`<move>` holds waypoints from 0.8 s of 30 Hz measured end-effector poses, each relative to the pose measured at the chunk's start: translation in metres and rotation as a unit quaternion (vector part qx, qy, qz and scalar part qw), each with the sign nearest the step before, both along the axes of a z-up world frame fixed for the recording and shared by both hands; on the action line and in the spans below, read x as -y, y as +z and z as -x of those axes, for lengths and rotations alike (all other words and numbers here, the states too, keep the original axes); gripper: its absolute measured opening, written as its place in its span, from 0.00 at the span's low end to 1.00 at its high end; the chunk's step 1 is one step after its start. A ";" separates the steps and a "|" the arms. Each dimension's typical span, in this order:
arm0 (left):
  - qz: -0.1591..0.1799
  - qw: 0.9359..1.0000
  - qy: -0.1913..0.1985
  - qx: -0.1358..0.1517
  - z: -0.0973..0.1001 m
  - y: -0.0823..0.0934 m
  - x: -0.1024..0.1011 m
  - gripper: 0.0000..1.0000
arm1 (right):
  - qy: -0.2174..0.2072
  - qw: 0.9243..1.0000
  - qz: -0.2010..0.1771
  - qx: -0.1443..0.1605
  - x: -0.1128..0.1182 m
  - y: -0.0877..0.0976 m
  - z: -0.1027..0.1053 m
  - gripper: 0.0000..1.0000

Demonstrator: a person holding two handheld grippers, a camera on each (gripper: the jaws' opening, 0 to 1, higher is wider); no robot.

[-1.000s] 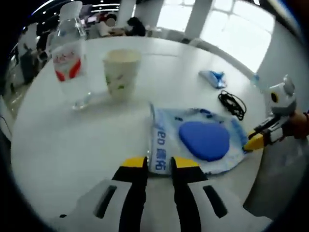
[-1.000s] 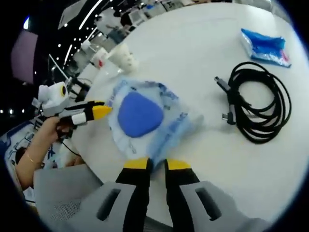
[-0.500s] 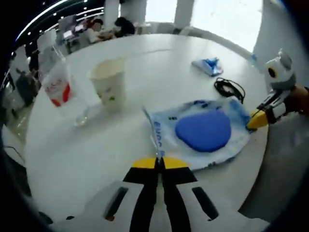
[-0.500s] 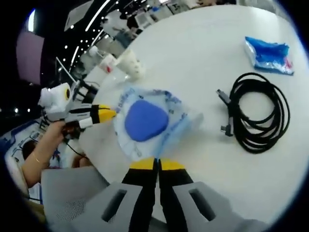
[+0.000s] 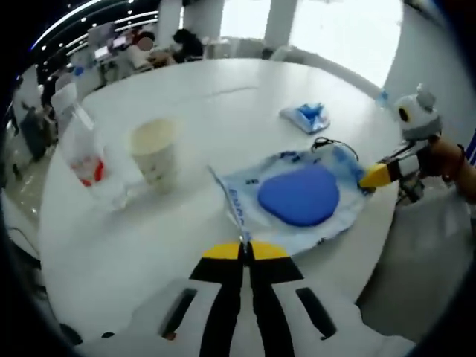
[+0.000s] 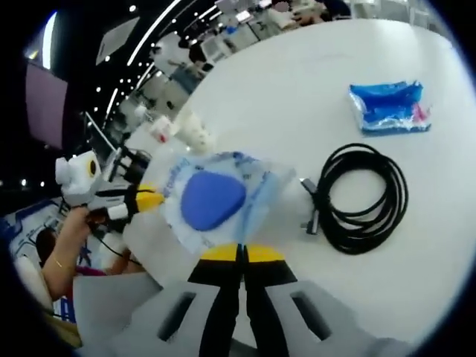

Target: Arrange the tabletop items into an orderly group along one side of the table until the central work area is clear of visible clutter.

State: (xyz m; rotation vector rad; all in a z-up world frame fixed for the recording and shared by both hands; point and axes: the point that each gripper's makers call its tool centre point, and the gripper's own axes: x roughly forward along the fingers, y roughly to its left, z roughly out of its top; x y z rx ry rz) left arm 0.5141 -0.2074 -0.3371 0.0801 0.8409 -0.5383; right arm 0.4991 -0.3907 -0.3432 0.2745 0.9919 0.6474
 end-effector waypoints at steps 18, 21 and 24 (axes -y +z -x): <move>0.019 1.000 0.000 0.017 -0.028 0.015 0.032 0.00 | -0.045 0.997 0.034 0.059 0.031 0.016 -0.065 0.01; 0.021 0.999 0.010 0.024 -0.036 0.016 0.034 0.00 | -0.057 0.996 0.030 0.060 0.034 0.016 -0.077 0.01; 0.024 0.999 0.024 0.029 -0.047 0.013 0.038 0.00 | -0.065 0.995 0.030 0.064 0.037 0.013 -0.090 0.01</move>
